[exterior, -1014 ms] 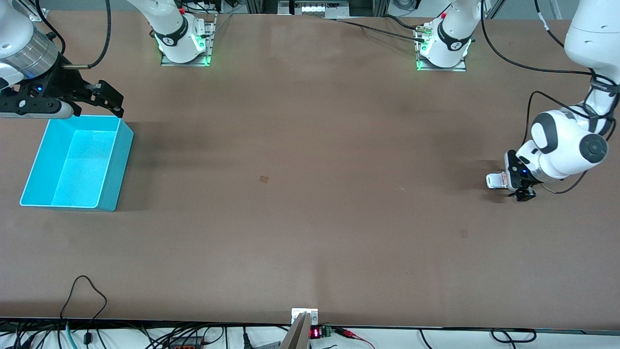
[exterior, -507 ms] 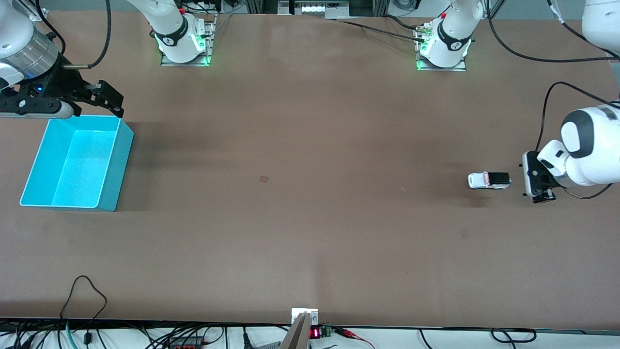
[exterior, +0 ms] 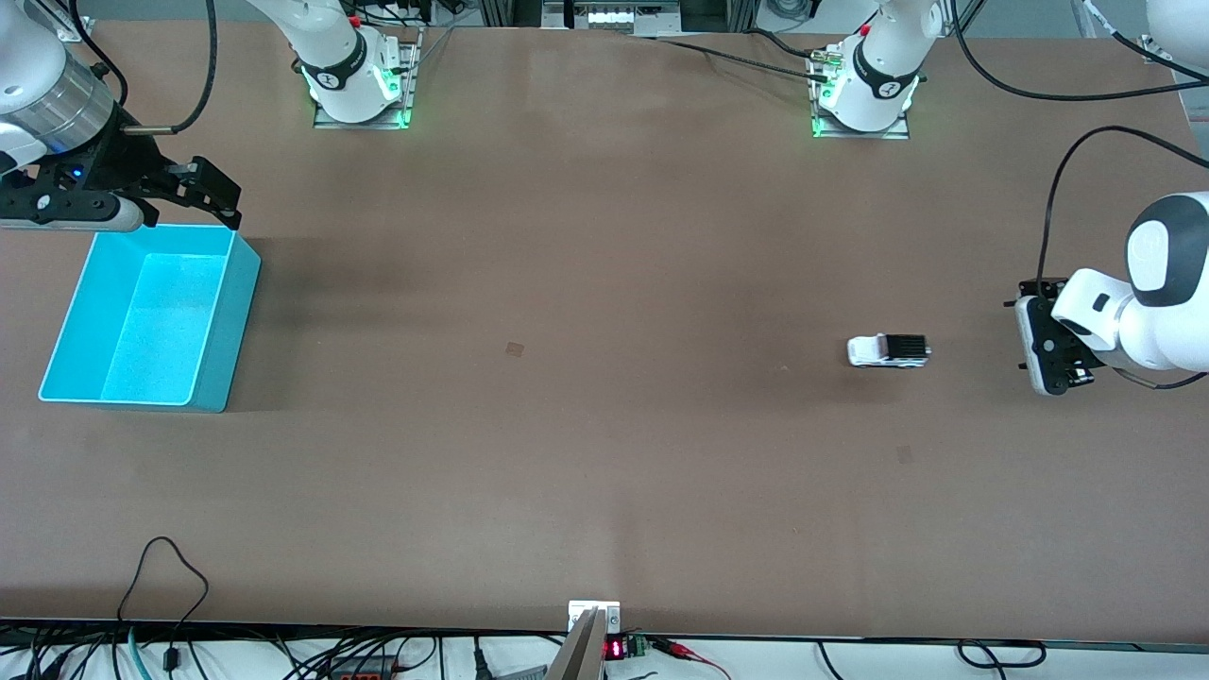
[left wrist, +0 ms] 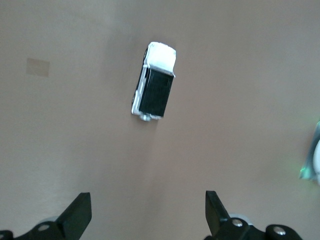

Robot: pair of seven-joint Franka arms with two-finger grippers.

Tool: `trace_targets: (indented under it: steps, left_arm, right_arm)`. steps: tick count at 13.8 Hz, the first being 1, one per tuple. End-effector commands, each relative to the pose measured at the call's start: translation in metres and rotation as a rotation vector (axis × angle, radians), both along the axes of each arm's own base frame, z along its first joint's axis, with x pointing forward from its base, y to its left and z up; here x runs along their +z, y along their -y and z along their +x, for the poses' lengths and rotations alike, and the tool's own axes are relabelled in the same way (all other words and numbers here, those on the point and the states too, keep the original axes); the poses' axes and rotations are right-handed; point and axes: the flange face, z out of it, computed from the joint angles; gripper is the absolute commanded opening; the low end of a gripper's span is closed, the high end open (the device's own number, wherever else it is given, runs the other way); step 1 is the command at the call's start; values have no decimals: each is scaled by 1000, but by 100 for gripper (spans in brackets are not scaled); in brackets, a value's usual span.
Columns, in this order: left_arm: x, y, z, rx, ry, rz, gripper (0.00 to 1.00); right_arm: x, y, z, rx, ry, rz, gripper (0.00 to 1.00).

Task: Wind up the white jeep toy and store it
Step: 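Open the left gripper to release the jeep, then raise the left gripper away while the jeep rolls toward the bin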

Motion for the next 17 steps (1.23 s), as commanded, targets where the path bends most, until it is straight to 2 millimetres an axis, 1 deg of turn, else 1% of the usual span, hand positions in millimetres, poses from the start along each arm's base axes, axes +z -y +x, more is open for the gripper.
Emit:
trace_targets:
  steps: [1, 4, 5, 6, 7, 8, 9, 10, 11, 13, 15, 17]
  left_arm:
    - [33, 25, 2, 107, -39, 60, 100]
    - [70, 56, -4, 242, -27, 132, 100]
    - [81, 70, -10, 304, -16, 166, 100]
    - [83, 77, -13, 352, -22, 170, 100]
    - [98, 90, -18, 369, 10, 187, 100]
    - [107, 98, -23, 400, 25, 201, 100]
    - [119, 101, -27, 466, 46, 228, 100]
    - [130, 111, -37, 535, 63, 264, 100]
    - [145, 117, -48, 616, 96, 286, 100]
    - [164, 127, -62, 766, 174, 305, 100]
    - [175, 125, -70, 897, 218, 316, 100]
    - [187, 117, -69, 1038, 263, 296, 100]
  right_arm:
    - [2, 0, -5, -1, 12, -15, 100]
    - [1, 0, -6, 0, 10, -15, 100]
    - [1, 0, -6, 0, 10, -15, 100]
    - [1, 0, -6, 0, 10, -15, 100]
    - [1, 0, -6, 0, 10, -15, 100]
    - [2, 0, -6, 0, 12, -15, 100]
    - [1, 0, -6, 2, 10, -16, 100]
    - [2, 0, -6, 0, 12, -15, 100]
    - [2, 0, -6, 0, 12, -15, 100]
    - [2, 0, -6, 0, 12, -15, 100]
    - [1, 0, -6, 0, 10, -15, 100]
    - [1, 0, -6, 0, 10, -15, 100]
